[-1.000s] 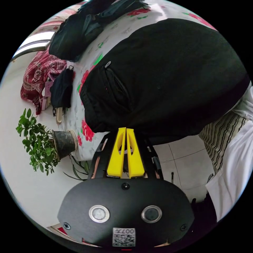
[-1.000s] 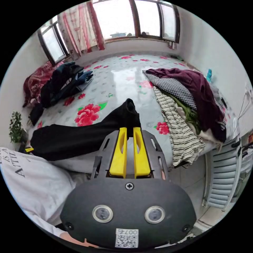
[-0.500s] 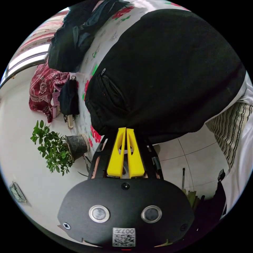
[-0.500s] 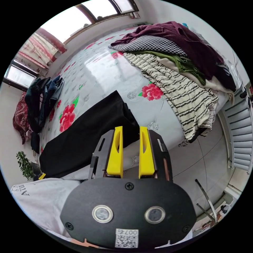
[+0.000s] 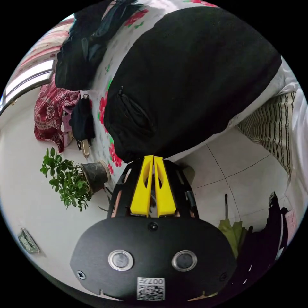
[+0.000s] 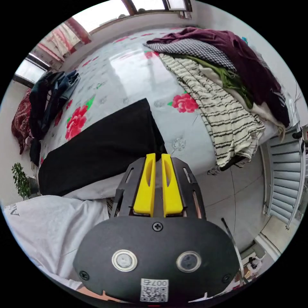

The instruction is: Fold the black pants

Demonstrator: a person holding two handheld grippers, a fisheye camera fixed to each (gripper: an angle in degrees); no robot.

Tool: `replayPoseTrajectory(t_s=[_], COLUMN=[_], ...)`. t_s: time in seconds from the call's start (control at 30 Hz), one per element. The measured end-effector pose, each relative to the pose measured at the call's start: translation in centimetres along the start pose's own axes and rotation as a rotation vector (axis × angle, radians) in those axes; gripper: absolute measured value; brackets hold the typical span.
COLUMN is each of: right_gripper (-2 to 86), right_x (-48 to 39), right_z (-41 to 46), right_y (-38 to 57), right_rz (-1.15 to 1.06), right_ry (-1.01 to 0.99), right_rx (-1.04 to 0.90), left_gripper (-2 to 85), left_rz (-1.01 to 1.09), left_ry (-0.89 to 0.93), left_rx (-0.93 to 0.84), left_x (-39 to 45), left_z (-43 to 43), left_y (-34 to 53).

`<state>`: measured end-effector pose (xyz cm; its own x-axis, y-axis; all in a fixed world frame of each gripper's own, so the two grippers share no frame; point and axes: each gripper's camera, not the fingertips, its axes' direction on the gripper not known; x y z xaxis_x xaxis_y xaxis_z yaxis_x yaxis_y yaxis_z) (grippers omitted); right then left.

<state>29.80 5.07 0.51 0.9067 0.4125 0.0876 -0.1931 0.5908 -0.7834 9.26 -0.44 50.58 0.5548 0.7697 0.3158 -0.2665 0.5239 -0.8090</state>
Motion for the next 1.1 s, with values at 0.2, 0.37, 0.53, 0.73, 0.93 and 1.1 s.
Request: replayPoseTrajectory(t_s=[0.2, 0.37, 0.53, 0.73, 0.93, 1.1], right_gripper=[1.4, 3.3, 4.5, 5.6, 7.2, 8.1], right_x=[-2.1, -1.7, -6.4, -24.2, -44.7, -55.6], right_z=[-2.7, 1.1, -3.5, 1.0, 9.1, 14.9], right_y=[-2.4, -3.7, -3.3, -9.5, -13.7, -14.9], right_rz=[-0.077, 0.062, 0.002, -0.459, -0.758, -0.877], right_ry=[0.012, 0.038, 0.012, -0.298, -0.515, -0.458], right_rx=[0.081, -0.08, 0.169, 0.083, -0.118, -0.252], left_gripper=[-0.9, -0.9, 0.1, 11.8, 13.5, 9.5], left_rz=[-0.132, -0.23, -0.716, -1.023, -1.01, -0.955], left_ry=[0.036, 0.268, 0.487, 0.715, 0.627, 0.62], left_rx=[0.139, -0.053, 0.009, 0.238, 0.067, 0.092], left_x=[-4.0, -0.8, -3.9, -8.4, -10.4, -10.1], left_z=[-3.1, 3.6, 5.6, 9.1, 13.4, 14.1], left_y=[3.0, 3.4, 11.5, 12.6, 6.9, 6.3])
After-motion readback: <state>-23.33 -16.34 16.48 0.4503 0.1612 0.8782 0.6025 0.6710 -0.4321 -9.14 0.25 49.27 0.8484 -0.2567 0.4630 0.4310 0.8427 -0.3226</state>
